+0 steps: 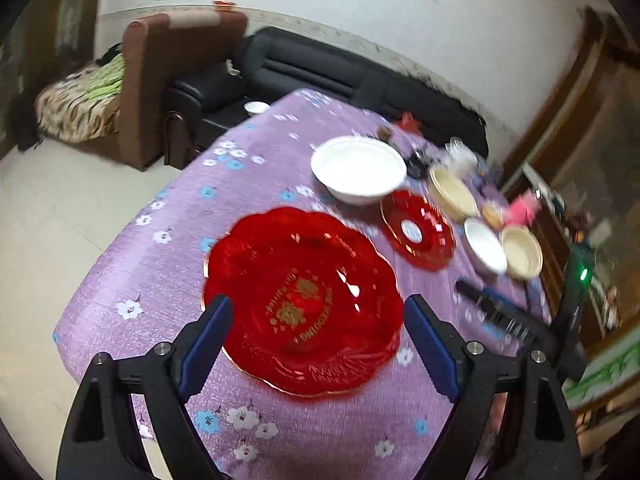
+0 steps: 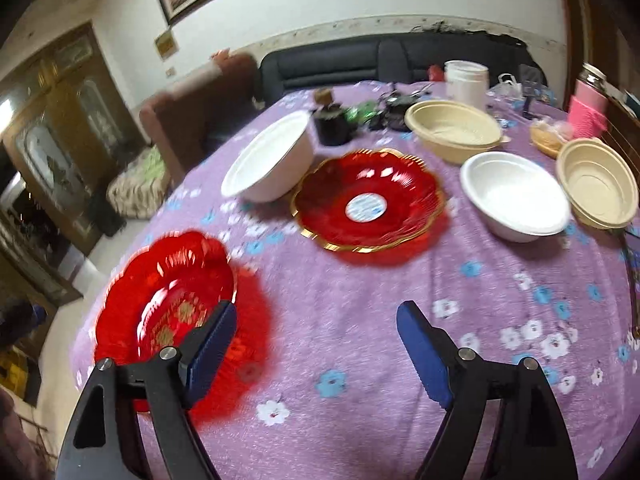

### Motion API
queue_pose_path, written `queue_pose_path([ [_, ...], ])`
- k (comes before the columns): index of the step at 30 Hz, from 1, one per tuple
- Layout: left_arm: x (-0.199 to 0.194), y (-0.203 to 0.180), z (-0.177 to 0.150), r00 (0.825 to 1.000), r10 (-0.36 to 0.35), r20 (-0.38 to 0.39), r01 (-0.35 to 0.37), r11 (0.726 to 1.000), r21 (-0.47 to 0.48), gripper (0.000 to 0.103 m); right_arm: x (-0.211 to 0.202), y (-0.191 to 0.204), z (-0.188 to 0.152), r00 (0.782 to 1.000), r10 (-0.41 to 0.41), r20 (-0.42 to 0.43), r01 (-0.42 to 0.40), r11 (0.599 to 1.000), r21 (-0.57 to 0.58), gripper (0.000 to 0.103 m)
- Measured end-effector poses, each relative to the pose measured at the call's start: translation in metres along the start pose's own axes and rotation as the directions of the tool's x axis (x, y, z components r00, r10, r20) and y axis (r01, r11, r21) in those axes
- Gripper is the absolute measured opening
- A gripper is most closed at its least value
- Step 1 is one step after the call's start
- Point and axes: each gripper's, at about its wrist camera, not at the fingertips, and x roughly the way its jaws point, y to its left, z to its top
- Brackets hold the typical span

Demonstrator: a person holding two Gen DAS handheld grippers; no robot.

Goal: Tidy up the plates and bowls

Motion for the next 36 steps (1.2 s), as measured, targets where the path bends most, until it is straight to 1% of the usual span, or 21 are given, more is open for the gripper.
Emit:
queue_pose_path([
  [2, 0.007, -0.006, -0.002, 1.0, 0.003, -0.022, -0.003, 1.0, 0.013, 0.086, -0.003, -0.016, 0.006, 1.0, 0.009, 0.018, -0.01, 0.999, 0.05, 0.086],
  [5, 0.023, -0.007, -0.004, 0.997, -0.018, -0.069, 0.018, 1.0, 0.003, 0.086, -0.001, -0.041, 0.012, 0.999, -0.009, 0.034, 0.004, 0.993, 0.121, 0.086],
  [9, 0.04, -0.008, -0.008, 0.994, -0.046, -0.096, 0.046, 0.999, -0.004, 0.086, 0.004, -0.083, 0.016, 0.998, -0.05, 0.023, 0.044, 0.975, 0.219, 0.086],
  [10, 0.043, -0.009, -0.009, 0.993, -0.054, -0.102, 0.054, 0.999, -0.005, 0.086, 0.006, -0.099, 0.017, 0.997, -0.068, 0.019, 0.061, 0.966, 0.252, 0.086],
  [12, 0.05, -0.013, -0.011, 0.991, -0.07, -0.114, 0.071, 0.997, 0.005, 0.086, 0.01, -0.118, 0.019, 0.997, -0.078, 0.012, 0.071, 0.952, 0.298, 0.085],
  [14, 0.056, -0.018, -0.011, 0.99, -0.08, -0.12, 0.083, 0.996, 0.02, 0.086, 0.015, -0.137, 0.02, 0.998, -0.057, 0.001, 0.053, 0.934, 0.352, 0.081],
  [16, 0.062, -0.023, -0.009, 0.987, -0.094, -0.128, 0.098, 0.995, 0.026, 0.086, 0.023, -0.145, 0.022, 1.0, -0.022, -0.009, 0.023, 0.923, 0.384, 0.079],
  [18, 0.07, -0.028, -0.007, 0.985, -0.107, -0.137, 0.112, 0.993, 0.028, 0.086, 0.036, -0.144, 0.026, 1.0, 0.011, -0.023, -0.001, 0.92, 0.393, 0.076],
  [20, 0.074, -0.031, -0.006, 0.983, -0.114, -0.142, 0.119, 0.992, 0.028, 0.086, 0.049, -0.137, 0.03, 0.999, 0.019, -0.04, -0.002, 0.922, 0.388, 0.075],
  [22, 0.077, -0.033, -0.005, 0.982, -0.125, -0.144, 0.13, 0.991, 0.031, 0.086, 0.065, -0.13, 0.036, 0.998, 0.024, -0.058, 0.001, 0.919, 0.394, 0.07],
  [25, 0.078, -0.037, -0.005, 0.982, -0.127, -0.143, 0.134, 0.99, 0.045, 0.086, 0.089, -0.124, 0.047, 0.996, 0.045, -0.073, -0.01, 0.905, 0.426, 0.062],
  [26, 0.077, -0.038, -0.005, 0.982, -0.125, -0.143, 0.133, 0.99, 0.049, 0.086, 0.095, -0.122, 0.05, 0.996, 0.043, -0.08, -0.004, 0.902, 0.432, 0.056],
  [28, 0.077, -0.04, -0.006, 0.982, -0.12, -0.145, 0.129, 0.99, 0.054, 0.086, 0.104, -0.12, 0.055, 0.996, 0.029, -0.081, 0.01, 0.898, 0.44, 0.042],
  [29, 0.077, -0.041, -0.006, 0.982, -0.12, -0.147, 0.129, 0.99, 0.055, 0.086, 0.107, -0.119, 0.058, 0.996, 0.02, -0.087, 0.02, 0.899, 0.438, 0.021],
  [30, 0.077, -0.042, -0.007, 0.981, -0.121, -0.149, 0.13, 0.99, 0.055, 0.086, 0.11, -0.119, 0.058, 0.994, 0.045, -0.104, 0.006, 0.896, 0.445, 0.012],
  [31, 0.076, -0.043, -0.007, 0.981, -0.122, -0.15, 0.131, 0.99, 0.057, 0.086, 0.112, -0.121, 0.057, 0.99, 0.081, -0.116, -0.018, 0.886, 0.463, 0.012],
  [32, 0.076, -0.044, -0.008, 0.981, -0.123, -0.15, 0.134, 0.989, 0.06, 0.086, 0.109, -0.123, 0.053, 0.988, 0.092, -0.12, -0.023, 0.878, 0.478, 0.012],
  [34, 0.076, -0.049, -0.009, 0.98, -0.127, -0.152, 0.139, 0.988, 0.067, 0.086, 0.098, -0.124, 0.047, 0.99, 0.075, -0.12, -0.009, 0.882, 0.471, 0.012],
  [36, 0.077, -0.057, -0.01, 0.979, -0.129, -0.158, 0.142, 0.987, 0.078, 0.086, 0.085, -0.129, 0.039, 0.989, 0.077, -0.128, -0.008, 0.884, 0.468, 0.012],
])
